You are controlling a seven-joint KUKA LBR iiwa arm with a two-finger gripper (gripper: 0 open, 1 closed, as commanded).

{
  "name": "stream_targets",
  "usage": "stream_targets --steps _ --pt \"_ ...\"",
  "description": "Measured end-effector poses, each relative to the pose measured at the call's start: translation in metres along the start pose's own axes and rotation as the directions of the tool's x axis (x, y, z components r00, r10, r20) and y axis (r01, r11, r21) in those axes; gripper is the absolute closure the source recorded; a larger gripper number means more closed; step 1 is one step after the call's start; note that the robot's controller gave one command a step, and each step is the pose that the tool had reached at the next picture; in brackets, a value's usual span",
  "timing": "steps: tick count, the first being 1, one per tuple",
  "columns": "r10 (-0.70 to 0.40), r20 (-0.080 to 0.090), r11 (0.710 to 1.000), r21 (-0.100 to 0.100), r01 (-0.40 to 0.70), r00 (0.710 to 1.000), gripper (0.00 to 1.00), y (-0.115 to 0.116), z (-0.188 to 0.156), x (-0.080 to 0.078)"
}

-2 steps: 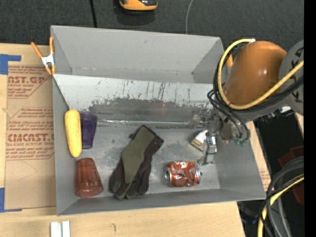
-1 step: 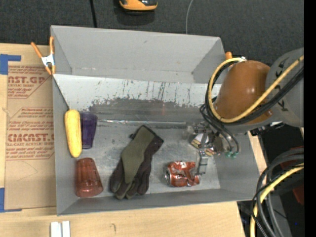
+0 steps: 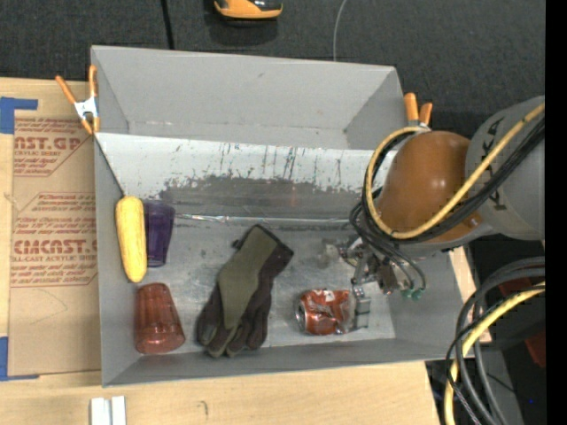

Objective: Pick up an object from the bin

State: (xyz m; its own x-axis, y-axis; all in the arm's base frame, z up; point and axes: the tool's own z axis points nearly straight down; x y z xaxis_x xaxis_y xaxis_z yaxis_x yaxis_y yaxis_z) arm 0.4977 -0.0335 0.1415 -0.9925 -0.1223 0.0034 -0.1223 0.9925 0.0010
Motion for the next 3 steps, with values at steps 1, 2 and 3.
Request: stream_targets --steps 1,2,3 --pt "-0.012 0.009 1.000 0.000 0.012 1.000 1.00 -0.010 0.063 0.010" --pt "-0.012 0.010 1.000 0.000 0.012 1.000 1.00 -0.010 0.063 0.010" --pt "0.007 0.005 1.000 0.001 -0.007 1.000 1.00 0.012 -0.067 0.003"
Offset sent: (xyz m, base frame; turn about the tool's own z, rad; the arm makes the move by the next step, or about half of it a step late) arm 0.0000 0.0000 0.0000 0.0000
